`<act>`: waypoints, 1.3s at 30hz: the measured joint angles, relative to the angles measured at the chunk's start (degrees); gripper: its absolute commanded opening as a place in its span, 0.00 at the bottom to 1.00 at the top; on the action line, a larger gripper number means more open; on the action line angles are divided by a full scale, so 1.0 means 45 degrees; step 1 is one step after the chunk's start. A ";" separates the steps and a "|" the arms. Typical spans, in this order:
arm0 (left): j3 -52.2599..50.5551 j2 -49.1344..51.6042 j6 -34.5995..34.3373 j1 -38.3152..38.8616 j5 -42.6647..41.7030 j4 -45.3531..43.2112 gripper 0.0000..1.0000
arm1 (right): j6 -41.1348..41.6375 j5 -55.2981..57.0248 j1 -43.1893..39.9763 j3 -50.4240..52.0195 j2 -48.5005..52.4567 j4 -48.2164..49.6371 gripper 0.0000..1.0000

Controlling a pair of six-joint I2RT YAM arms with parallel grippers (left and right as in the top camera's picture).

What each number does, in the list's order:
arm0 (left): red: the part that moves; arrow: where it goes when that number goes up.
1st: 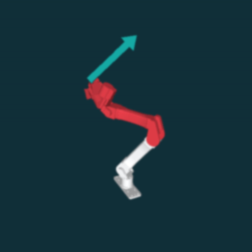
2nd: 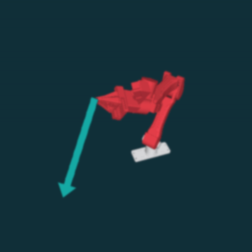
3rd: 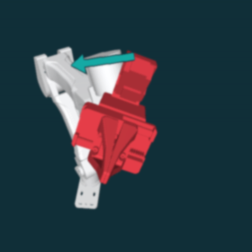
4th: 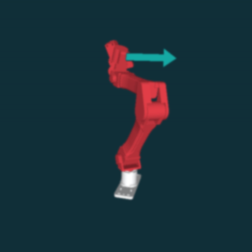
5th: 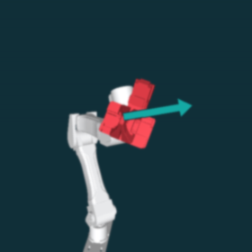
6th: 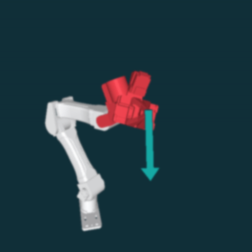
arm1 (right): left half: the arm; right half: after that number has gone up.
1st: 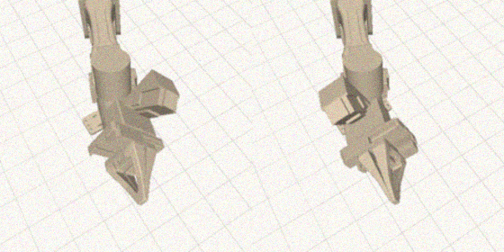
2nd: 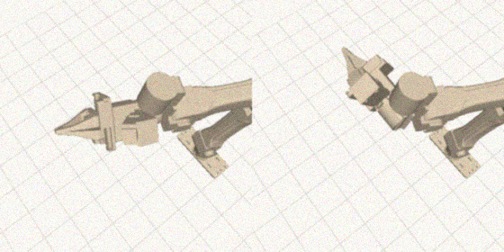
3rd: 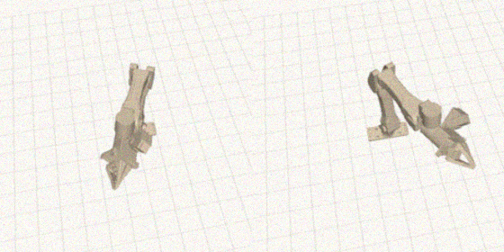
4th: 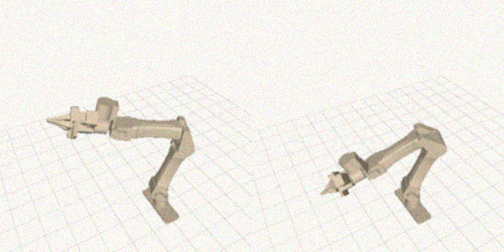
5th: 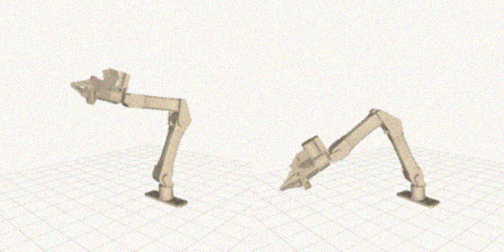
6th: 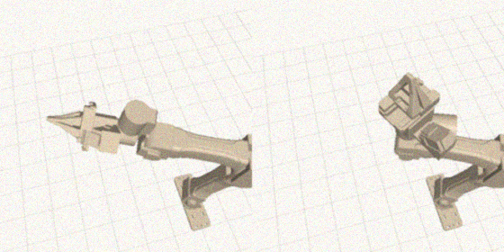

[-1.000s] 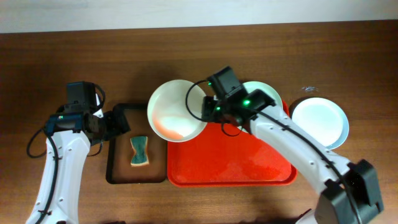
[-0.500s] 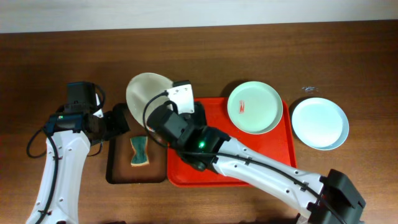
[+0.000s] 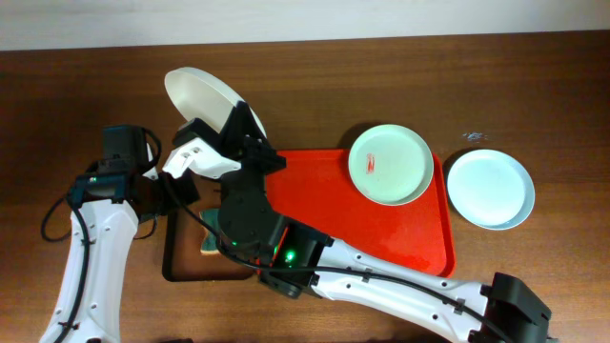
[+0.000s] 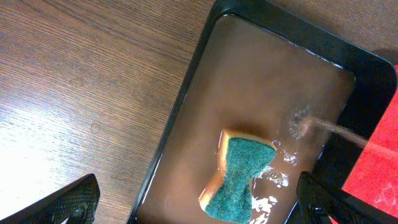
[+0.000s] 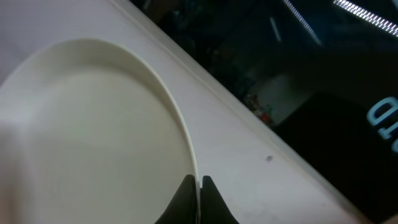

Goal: Clean dirty plates on tray and stack at the side
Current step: 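Lift the scrubbed white plate off the red tray with the right gripper, then place the white plate onto the plate stack right of the tray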

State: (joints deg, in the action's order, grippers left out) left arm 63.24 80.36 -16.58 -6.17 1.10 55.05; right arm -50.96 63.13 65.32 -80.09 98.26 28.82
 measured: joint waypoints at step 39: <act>0.0000 0.0000 -0.0005 0.0000 -0.0005 0.0000 0.99 | 1.7141 -1.5582 -1.9943 -0.0015 -0.1564 -2.0278 0.04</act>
State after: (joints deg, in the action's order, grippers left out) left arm 63.24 80.36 -16.60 -6.17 1.08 55.05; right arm 26.17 -6.98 -24.43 -80.16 91.22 -62.43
